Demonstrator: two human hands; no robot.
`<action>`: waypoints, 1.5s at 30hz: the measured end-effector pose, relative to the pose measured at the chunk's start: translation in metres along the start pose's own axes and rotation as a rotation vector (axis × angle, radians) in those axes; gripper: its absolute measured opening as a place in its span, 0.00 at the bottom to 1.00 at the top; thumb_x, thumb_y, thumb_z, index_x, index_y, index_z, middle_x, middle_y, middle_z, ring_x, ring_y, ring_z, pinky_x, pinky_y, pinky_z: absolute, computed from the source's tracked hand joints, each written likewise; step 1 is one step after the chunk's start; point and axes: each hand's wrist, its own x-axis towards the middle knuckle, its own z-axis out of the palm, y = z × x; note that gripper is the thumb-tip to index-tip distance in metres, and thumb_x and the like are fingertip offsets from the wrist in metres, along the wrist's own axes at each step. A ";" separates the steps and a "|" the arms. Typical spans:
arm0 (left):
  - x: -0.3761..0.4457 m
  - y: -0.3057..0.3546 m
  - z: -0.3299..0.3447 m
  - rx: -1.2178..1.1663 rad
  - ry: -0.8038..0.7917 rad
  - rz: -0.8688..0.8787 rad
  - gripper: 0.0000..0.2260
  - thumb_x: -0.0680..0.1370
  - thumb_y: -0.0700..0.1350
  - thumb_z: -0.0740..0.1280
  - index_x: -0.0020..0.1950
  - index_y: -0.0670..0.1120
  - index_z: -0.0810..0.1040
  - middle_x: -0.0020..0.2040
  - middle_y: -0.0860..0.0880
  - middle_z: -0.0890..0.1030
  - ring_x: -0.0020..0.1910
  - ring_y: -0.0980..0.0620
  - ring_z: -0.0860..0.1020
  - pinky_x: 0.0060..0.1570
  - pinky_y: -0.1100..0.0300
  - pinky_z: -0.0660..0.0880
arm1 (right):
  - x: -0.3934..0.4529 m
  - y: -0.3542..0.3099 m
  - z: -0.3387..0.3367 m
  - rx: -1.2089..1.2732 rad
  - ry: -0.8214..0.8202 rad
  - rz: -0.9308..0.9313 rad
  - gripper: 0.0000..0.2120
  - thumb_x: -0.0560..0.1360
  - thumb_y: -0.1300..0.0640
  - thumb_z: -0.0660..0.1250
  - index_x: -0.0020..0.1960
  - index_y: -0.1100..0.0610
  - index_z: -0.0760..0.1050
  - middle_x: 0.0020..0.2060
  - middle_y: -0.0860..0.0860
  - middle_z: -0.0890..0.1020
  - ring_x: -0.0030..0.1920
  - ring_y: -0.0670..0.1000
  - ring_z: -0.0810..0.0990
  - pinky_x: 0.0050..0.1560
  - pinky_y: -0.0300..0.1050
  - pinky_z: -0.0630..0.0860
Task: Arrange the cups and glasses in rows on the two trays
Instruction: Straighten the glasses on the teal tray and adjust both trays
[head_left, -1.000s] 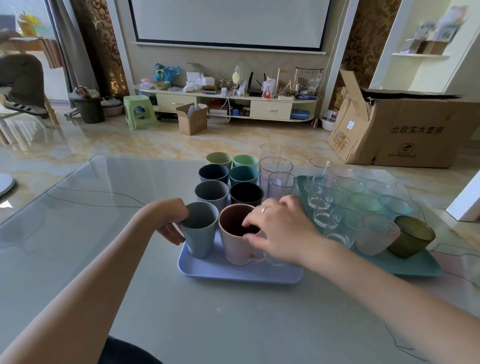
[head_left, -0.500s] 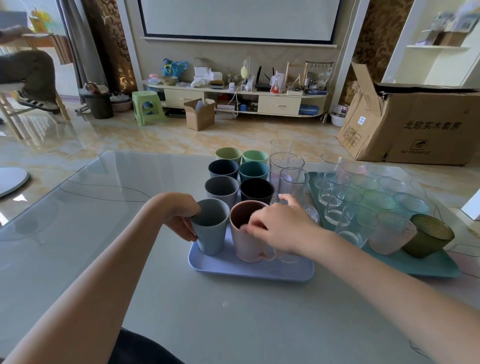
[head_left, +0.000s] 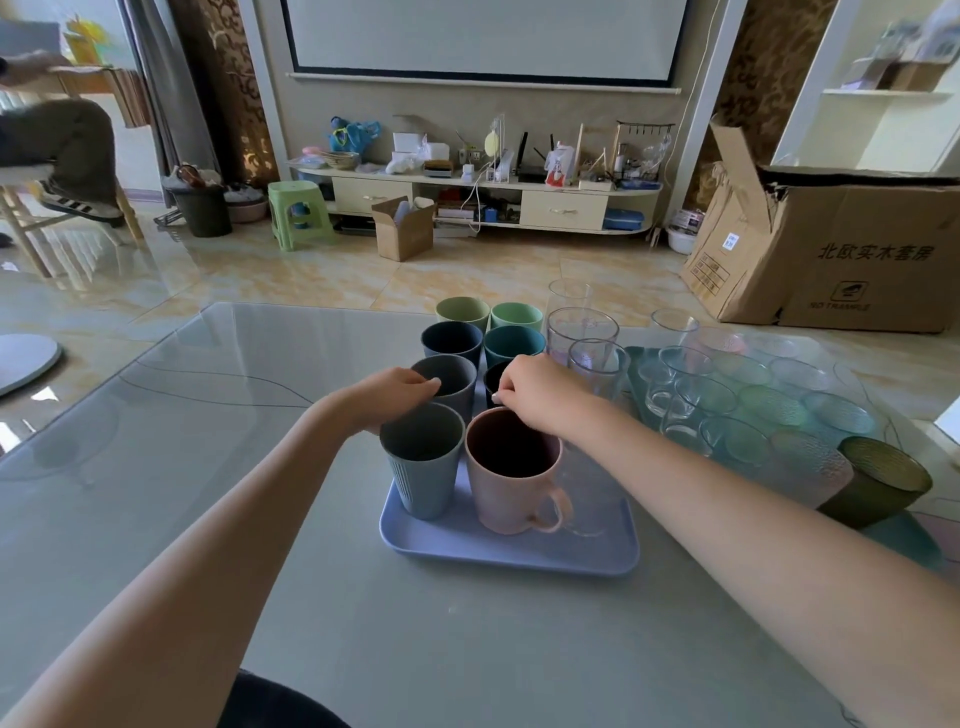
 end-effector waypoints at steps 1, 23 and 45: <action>0.002 -0.002 -0.001 -0.021 -0.002 -0.029 0.20 0.81 0.54 0.55 0.59 0.40 0.75 0.41 0.46 0.78 0.38 0.51 0.77 0.34 0.63 0.73 | 0.001 -0.001 0.001 0.026 -0.007 -0.012 0.17 0.78 0.54 0.63 0.30 0.56 0.73 0.30 0.53 0.76 0.37 0.56 0.76 0.39 0.47 0.72; 0.016 -0.002 0.009 0.254 0.037 0.051 0.22 0.82 0.55 0.54 0.59 0.39 0.75 0.53 0.41 0.78 0.46 0.48 0.75 0.46 0.57 0.71 | -0.006 0.001 0.001 0.083 0.032 -0.051 0.22 0.78 0.56 0.62 0.26 0.52 0.65 0.25 0.50 0.70 0.30 0.50 0.70 0.32 0.43 0.64; 0.010 -0.084 0.025 -0.472 -0.163 -0.295 0.12 0.72 0.24 0.62 0.51 0.36 0.77 0.47 0.41 0.80 0.46 0.45 0.81 0.50 0.50 0.81 | -0.155 0.090 0.091 0.242 0.178 0.465 0.13 0.78 0.48 0.60 0.41 0.56 0.66 0.42 0.57 0.80 0.46 0.60 0.80 0.38 0.46 0.68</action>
